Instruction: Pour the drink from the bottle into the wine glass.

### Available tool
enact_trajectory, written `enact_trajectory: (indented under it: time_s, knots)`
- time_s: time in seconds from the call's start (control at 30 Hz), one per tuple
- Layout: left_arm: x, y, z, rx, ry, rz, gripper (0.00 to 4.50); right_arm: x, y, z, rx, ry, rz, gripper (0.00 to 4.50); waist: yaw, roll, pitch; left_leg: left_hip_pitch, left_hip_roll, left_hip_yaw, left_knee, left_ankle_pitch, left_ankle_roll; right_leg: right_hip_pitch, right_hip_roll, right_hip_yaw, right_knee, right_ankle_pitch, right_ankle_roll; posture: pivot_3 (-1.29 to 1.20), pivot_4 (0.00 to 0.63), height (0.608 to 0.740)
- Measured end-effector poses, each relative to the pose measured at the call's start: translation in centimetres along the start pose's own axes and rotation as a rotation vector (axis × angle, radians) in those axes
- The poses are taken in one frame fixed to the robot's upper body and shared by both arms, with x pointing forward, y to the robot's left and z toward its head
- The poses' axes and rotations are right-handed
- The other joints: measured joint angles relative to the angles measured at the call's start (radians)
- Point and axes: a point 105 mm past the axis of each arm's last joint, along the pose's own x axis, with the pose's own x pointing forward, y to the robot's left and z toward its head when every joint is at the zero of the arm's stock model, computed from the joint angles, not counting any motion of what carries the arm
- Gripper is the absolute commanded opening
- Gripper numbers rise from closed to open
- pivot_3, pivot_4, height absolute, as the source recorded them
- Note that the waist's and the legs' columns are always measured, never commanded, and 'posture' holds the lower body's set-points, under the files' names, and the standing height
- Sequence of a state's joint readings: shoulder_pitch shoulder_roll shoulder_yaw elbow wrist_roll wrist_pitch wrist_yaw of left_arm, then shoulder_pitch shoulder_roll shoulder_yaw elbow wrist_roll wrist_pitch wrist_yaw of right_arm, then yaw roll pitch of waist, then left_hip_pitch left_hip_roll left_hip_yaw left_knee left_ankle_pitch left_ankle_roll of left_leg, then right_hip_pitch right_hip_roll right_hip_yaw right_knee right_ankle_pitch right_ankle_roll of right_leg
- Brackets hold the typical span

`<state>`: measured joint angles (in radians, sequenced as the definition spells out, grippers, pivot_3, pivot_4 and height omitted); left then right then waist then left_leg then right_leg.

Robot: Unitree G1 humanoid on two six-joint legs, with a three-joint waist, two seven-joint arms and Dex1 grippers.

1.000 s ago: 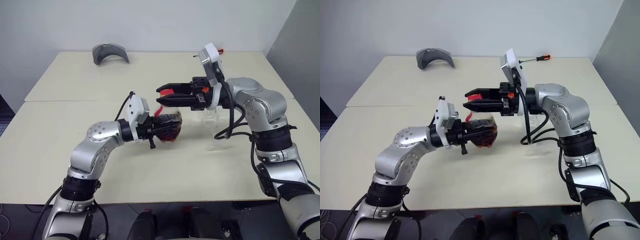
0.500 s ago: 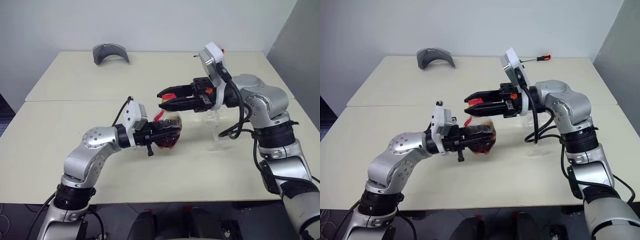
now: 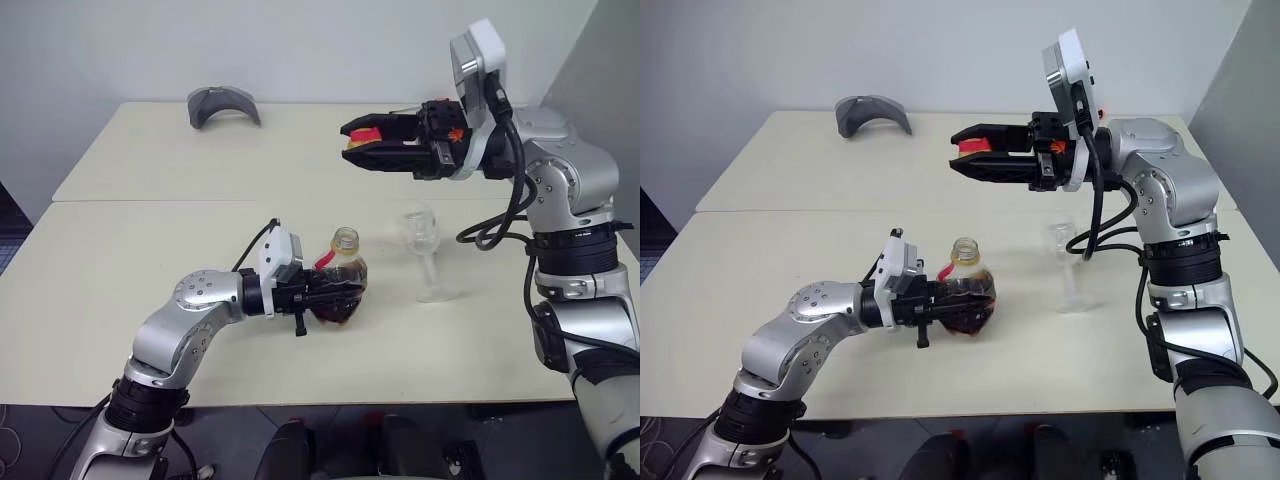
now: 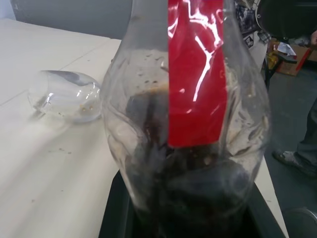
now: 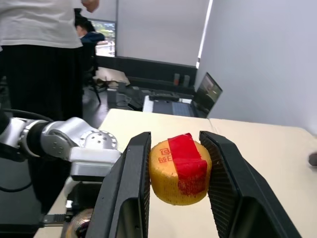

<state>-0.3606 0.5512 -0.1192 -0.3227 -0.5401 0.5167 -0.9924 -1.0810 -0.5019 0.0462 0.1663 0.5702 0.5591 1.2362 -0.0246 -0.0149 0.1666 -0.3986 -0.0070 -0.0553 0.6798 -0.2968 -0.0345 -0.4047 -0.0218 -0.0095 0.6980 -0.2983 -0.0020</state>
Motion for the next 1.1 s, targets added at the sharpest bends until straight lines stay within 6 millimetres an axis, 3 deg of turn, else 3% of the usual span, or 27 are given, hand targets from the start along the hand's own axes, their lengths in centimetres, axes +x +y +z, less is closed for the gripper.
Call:
enact_trajectory:
  time_s: [0.07,0.2,0.4,0.53,0.63,0.8,0.97,1.1]
  knots:
    - [0.0,0.2,0.2,0.005,-0.003,0.004,0.74,-1.3,-0.6,-1.1,0.031,0.007,-0.079,1.25,0.002,0.000,0.000,0.000,0.000,0.000,0.000,0.000,0.000,0.000,0.000,0.000,0.000,0.000,0.000,0.00,0.150,0.740]
    - [-0.1,0.4,0.1,0.002,-0.002,0.011,0.74,-5.9,-0.9,-5.0,0.131,0.066,-0.303,1.25,0.009,0.000,0.000,-0.001,0.000,0.001,0.000,0.000,0.000,0.000,-0.001,0.001,0.000,0.000,0.000,0.00,0.150,0.740]
    - [0.3,0.5,0.3,0.007,-0.016,0.008,0.74,-12.5,-1.1,-9.0,0.131,0.189,-0.756,1.25,0.009,0.000,0.000,0.001,0.000,0.002,0.000,0.000,0.000,0.000,0.000,0.001,0.001,0.000,0.000,0.00,0.150,0.740]
    - [1.0,0.8,0.5,0.006,-0.040,-0.001,0.74,-16.4,0.5,-13.0,0.149,0.294,-1.052,1.25,0.011,0.000,0.000,0.001,0.000,0.003,0.000,0.000,0.000,0.000,0.001,0.002,0.001,0.000,0.000,0.00,0.150,0.740]
    - [1.5,1.0,0.7,0.009,-0.045,-0.007,0.74,-17.2,1.7,-15.5,0.196,0.344,-1.156,1.25,0.004,0.000,0.000,0.001,0.000,0.004,0.000,0.001,0.000,0.000,0.001,0.003,0.001,0.000,0.000,0.00,0.150,0.740]
    - [2.0,1.0,0.9,0.011,-0.055,-0.017,0.74,-17.6,2.1,-17.2,0.219,0.341,-1.298,1.25,-0.002,0.000,-0.001,0.002,0.001,0.003,-0.001,0.001,-0.001,0.000,0.002,0.002,0.001,0.000,0.000,0.00,0.150,0.740]
    - [2.1,1.1,1.0,0.014,-0.057,-0.015,0.74,-17.6,3.9,-21.6,0.336,0.409,-1.389,1.25,-0.002,0.000,0.000,0.001,0.000,0.004,-0.001,0.001,-0.001,0.000,0.001,0.003,0.001,0.000,0.000,0.00,0.150,0.740]
    - [2.2,1.2,1.3,0.024,-0.061,-0.016,0.74,-17.7,3.9,-22.2,0.356,0.407,-1.442,1.25,-0.002,0.001,-0.001,0.002,0.000,0.003,-0.001,0.001,-0.001,0.000,0.002,0.003,0.001,0.000,0.000,0.00,0.150,0.740]
